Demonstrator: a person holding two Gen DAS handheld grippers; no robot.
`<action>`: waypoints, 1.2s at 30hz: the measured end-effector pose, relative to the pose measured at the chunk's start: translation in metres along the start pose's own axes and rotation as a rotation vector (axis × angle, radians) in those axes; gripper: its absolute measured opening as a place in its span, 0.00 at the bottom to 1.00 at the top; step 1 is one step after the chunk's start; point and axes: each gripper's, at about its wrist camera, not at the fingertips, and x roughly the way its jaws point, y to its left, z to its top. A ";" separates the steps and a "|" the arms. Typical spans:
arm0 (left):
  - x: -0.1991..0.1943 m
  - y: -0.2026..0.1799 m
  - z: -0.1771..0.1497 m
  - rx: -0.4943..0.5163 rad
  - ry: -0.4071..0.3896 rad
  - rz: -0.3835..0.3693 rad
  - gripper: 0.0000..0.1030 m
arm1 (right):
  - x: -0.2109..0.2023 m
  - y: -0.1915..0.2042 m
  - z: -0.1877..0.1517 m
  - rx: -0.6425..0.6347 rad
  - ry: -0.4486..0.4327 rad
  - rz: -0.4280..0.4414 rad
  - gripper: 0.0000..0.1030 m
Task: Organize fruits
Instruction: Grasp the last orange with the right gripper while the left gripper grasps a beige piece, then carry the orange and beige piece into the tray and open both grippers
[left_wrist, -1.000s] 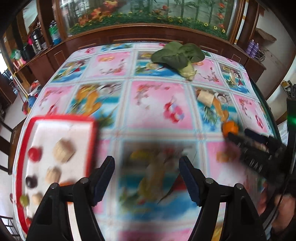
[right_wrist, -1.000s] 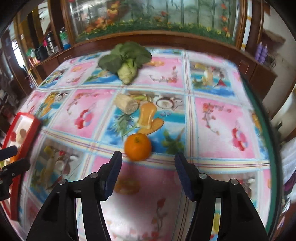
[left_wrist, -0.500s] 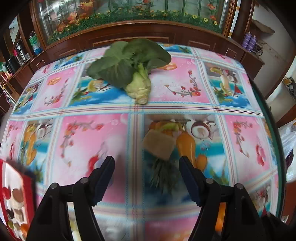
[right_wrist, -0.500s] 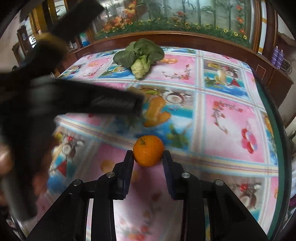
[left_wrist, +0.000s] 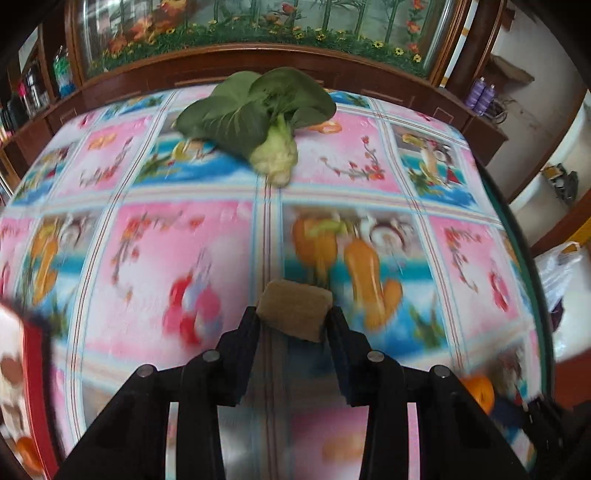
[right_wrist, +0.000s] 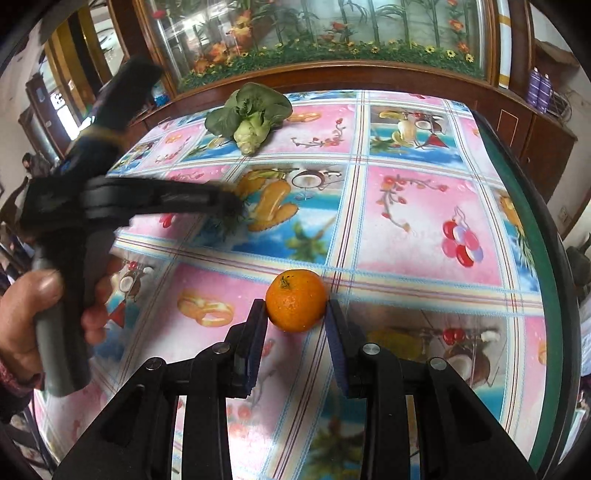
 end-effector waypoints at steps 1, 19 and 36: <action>-0.007 0.003 -0.008 -0.002 0.001 -0.004 0.39 | -0.002 0.000 -0.002 0.003 0.000 0.003 0.30; -0.113 0.062 -0.149 -0.114 -0.002 -0.058 0.39 | -0.052 0.045 -0.057 -0.048 0.031 0.011 0.31; -0.185 0.202 -0.210 -0.309 -0.086 0.132 0.39 | -0.046 0.208 -0.046 -0.206 0.036 0.201 0.30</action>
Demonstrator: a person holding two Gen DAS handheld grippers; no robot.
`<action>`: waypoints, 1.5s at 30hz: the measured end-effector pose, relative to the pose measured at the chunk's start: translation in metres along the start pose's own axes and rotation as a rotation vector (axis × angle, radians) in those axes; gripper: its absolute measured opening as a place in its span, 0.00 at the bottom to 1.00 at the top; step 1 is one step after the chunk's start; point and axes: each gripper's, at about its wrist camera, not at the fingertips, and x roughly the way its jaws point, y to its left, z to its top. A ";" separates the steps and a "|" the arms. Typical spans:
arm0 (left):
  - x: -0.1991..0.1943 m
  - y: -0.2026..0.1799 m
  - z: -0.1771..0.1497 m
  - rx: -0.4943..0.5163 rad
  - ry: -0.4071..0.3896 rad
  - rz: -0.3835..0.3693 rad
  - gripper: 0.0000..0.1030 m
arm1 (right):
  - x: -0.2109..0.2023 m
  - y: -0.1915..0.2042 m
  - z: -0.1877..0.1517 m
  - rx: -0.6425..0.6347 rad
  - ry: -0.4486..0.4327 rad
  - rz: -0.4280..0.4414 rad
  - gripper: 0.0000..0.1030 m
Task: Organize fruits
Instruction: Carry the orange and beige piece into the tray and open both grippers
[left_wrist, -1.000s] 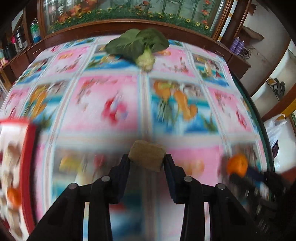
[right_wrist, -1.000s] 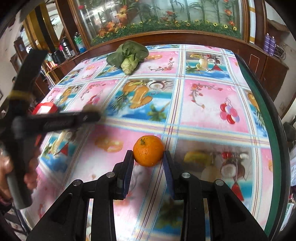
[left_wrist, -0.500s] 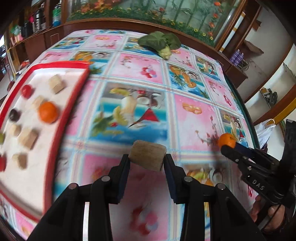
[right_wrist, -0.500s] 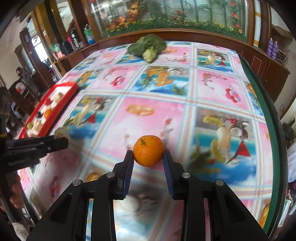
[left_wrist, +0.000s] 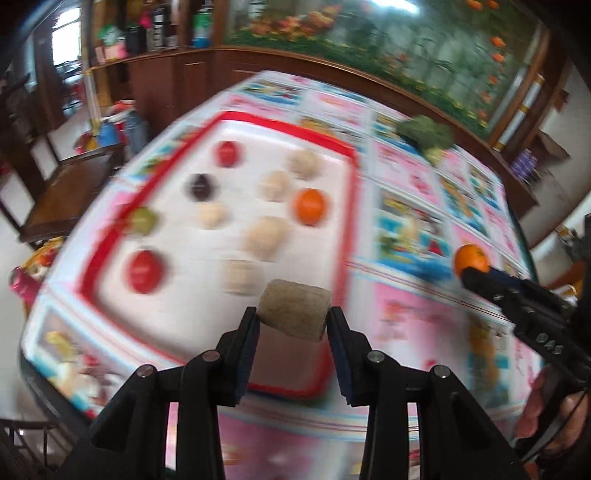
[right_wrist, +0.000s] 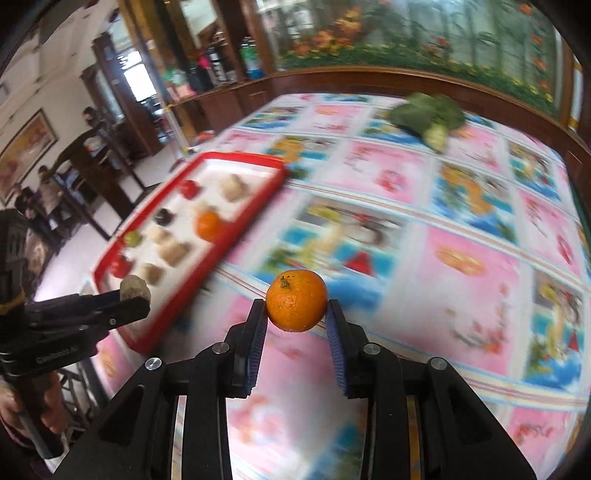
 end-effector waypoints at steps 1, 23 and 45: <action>0.000 0.011 0.000 -0.013 -0.002 0.019 0.39 | 0.004 0.012 0.005 -0.021 -0.001 0.013 0.30; 0.032 0.061 0.005 -0.045 0.044 0.066 0.39 | 0.094 0.118 0.022 -0.223 0.123 0.076 0.30; 0.032 0.058 0.004 -0.035 0.036 0.086 0.50 | 0.106 0.132 0.021 -0.273 0.160 0.002 0.32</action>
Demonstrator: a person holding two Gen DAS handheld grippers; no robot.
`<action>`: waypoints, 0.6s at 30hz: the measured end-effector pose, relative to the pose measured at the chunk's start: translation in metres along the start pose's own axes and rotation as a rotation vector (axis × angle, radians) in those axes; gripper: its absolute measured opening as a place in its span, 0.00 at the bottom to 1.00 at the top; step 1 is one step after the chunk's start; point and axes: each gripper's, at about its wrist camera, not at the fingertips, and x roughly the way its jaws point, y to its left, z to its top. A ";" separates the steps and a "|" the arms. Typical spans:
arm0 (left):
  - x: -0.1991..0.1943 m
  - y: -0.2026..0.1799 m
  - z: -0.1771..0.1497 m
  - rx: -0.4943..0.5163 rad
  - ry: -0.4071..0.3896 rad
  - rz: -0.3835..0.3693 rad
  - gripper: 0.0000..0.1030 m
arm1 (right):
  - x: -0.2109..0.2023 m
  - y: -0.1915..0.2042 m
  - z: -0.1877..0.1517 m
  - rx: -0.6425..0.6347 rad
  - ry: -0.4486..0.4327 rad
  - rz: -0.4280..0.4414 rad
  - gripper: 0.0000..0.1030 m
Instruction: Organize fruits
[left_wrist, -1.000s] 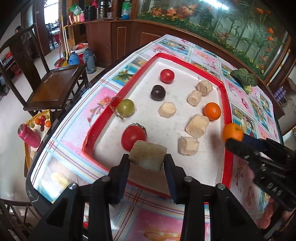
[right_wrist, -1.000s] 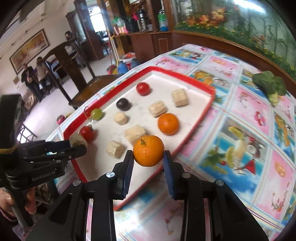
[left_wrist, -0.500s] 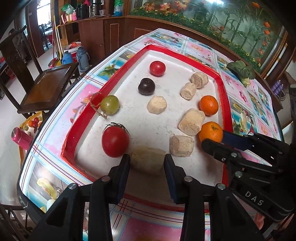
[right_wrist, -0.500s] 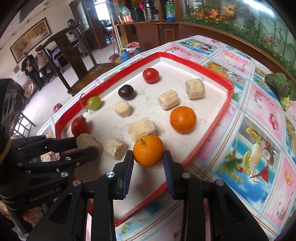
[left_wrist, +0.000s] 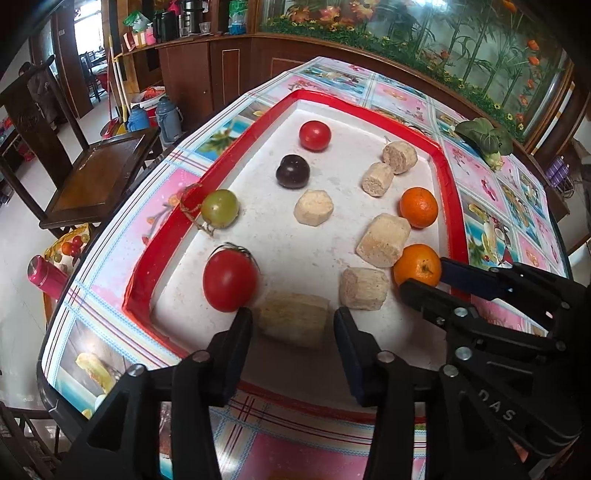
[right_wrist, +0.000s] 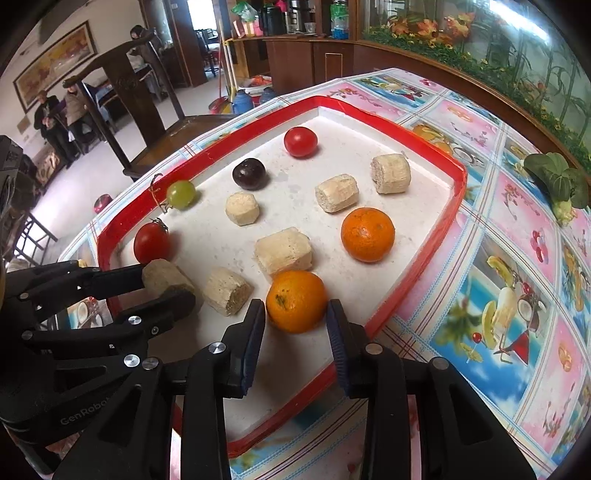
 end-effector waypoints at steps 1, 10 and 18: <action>-0.001 0.000 0.000 0.000 -0.005 -0.003 0.50 | -0.001 0.000 0.000 0.002 0.000 -0.001 0.32; -0.019 -0.003 -0.005 0.039 -0.084 0.079 0.71 | -0.020 0.001 -0.007 0.037 -0.024 -0.020 0.34; -0.038 -0.014 -0.011 0.093 -0.160 0.120 0.83 | -0.048 -0.004 -0.022 0.089 -0.059 -0.055 0.40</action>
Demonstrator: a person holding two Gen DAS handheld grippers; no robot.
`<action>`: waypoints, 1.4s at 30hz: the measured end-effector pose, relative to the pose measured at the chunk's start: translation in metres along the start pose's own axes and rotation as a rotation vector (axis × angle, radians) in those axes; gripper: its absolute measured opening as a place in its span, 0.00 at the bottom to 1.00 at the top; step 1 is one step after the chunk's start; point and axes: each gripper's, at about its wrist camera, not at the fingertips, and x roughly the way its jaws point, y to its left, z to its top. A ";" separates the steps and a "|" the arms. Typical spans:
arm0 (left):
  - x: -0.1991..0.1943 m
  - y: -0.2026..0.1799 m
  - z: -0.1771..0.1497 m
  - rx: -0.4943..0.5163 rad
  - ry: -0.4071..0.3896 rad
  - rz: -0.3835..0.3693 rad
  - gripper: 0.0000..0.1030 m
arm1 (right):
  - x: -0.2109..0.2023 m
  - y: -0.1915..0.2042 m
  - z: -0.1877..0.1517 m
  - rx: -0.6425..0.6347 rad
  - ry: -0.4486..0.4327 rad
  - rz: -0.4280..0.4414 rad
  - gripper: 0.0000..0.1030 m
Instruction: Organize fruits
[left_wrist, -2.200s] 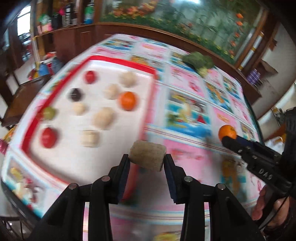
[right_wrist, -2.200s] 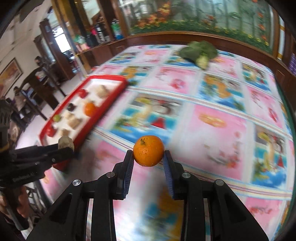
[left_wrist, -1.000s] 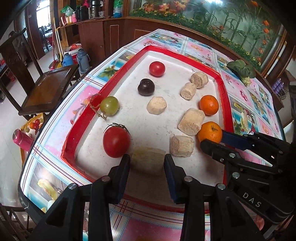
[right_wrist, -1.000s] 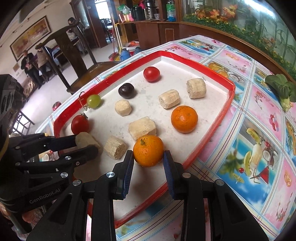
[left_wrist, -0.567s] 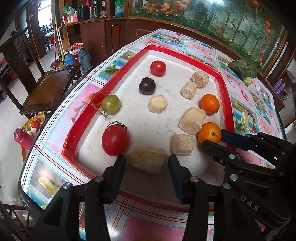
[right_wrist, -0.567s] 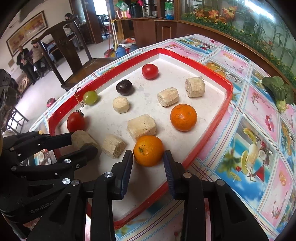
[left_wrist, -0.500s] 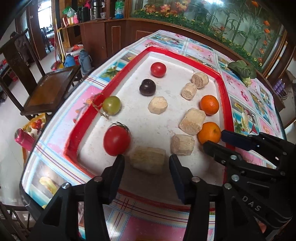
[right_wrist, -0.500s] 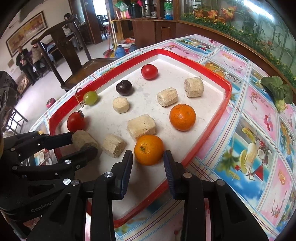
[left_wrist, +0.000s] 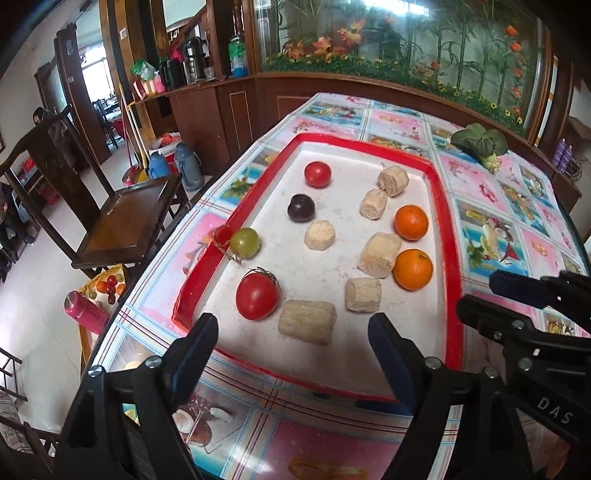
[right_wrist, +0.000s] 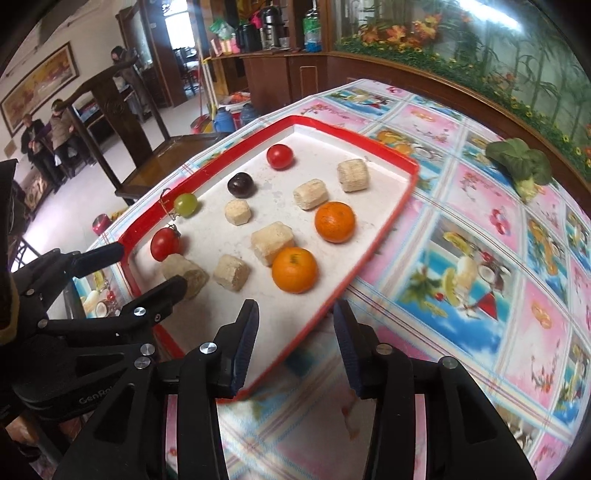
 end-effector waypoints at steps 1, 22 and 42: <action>-0.003 0.000 0.000 -0.005 -0.005 -0.008 0.84 | -0.002 -0.001 -0.001 0.007 -0.003 -0.005 0.40; -0.029 -0.025 -0.010 0.030 0.032 0.022 0.99 | -0.033 -0.018 -0.043 0.028 0.035 -0.197 0.51; -0.044 -0.021 -0.039 0.030 0.100 0.024 0.99 | -0.026 -0.012 -0.044 -0.066 0.100 -0.175 0.53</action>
